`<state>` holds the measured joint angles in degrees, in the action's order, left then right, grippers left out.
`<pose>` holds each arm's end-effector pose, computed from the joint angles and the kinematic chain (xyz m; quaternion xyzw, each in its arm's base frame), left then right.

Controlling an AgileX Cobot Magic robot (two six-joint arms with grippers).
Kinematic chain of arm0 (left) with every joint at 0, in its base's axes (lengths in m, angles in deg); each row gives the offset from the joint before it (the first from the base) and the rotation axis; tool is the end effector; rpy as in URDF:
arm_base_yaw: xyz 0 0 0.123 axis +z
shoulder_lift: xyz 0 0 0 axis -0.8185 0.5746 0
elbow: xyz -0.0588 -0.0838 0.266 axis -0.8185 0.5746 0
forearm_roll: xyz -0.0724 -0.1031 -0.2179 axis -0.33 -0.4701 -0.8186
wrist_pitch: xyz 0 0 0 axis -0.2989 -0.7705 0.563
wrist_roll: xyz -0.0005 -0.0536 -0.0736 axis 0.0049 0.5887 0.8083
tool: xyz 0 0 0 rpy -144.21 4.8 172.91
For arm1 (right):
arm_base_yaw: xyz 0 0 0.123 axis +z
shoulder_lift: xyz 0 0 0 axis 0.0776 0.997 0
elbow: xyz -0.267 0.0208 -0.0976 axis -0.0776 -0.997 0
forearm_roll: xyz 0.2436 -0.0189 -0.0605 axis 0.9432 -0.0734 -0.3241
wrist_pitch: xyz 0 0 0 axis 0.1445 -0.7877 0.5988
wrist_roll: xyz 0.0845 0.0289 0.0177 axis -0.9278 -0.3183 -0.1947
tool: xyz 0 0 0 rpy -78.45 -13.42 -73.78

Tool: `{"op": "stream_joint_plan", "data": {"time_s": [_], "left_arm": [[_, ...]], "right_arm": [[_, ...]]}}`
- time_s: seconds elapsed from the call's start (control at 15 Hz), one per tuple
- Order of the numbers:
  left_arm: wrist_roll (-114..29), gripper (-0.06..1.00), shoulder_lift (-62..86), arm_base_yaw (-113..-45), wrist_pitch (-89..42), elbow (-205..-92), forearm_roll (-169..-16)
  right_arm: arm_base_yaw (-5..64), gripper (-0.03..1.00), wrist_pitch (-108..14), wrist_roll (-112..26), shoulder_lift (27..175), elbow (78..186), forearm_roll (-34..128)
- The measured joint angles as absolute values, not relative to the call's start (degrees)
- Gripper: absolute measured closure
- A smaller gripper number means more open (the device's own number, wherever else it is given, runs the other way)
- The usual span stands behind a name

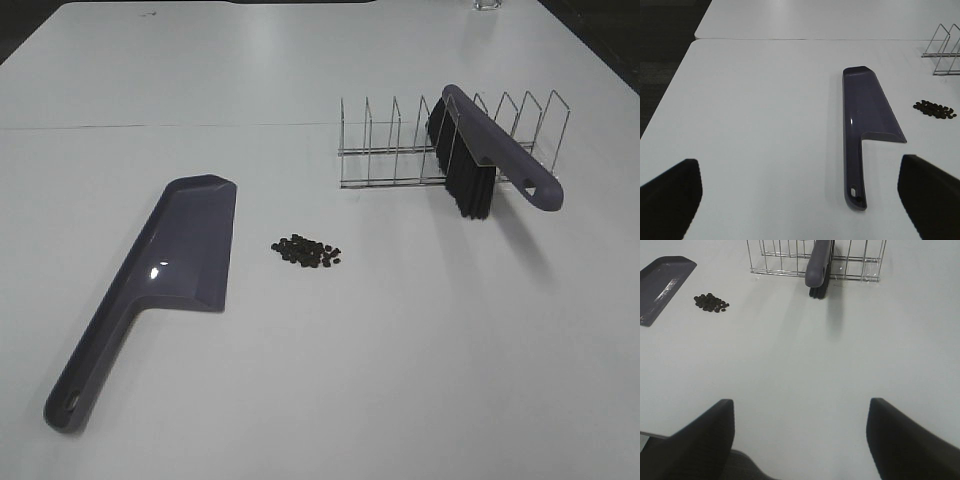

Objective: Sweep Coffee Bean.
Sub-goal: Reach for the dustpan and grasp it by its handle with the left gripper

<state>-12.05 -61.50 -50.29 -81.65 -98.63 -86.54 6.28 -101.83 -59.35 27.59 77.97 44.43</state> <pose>-0.0082 -0.0118 0.2818 -0.0065 0.8489 -0.0333 0.5275 -0.0037 0.0073 0.2616 -0.0673 0.8729 0.0244 0.4826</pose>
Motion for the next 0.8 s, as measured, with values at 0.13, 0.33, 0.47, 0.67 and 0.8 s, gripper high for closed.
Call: {"op": "stream_joint_plan", "data": {"time_s": [0.13,0.33,0.47,0.67,0.8], "left_arm": [[-10.7,-0.05,-61.5,-50.3,-81.6,-98.6,-85.5],[-9.5,-0.05,-61.5,-50.3,-81.6,-98.6,-84.3],[-9.4,-0.05,-61.5,-50.3,-81.6,-98.6,-84.2],[-9.4,-0.05,-61.4,-50.3,-81.6,-98.6,-84.1],[-9.4,-0.05,-59.1,-50.3,-82.9,-99.2,-84.1]], "right_arm": [[6.3,0.31,-101.8,-59.4,27.6,78.0,44.4],[6.3,0.31,-101.8,-59.4,27.6,78.0,44.4],[6.3,0.31,-101.8,-59.4,27.6,78.0,44.4],[6.3,0.31,-101.8,-59.4,27.6,78.0,44.4],[6.3,0.31,-101.8,-59.4,27.6,78.0,44.4]]}}
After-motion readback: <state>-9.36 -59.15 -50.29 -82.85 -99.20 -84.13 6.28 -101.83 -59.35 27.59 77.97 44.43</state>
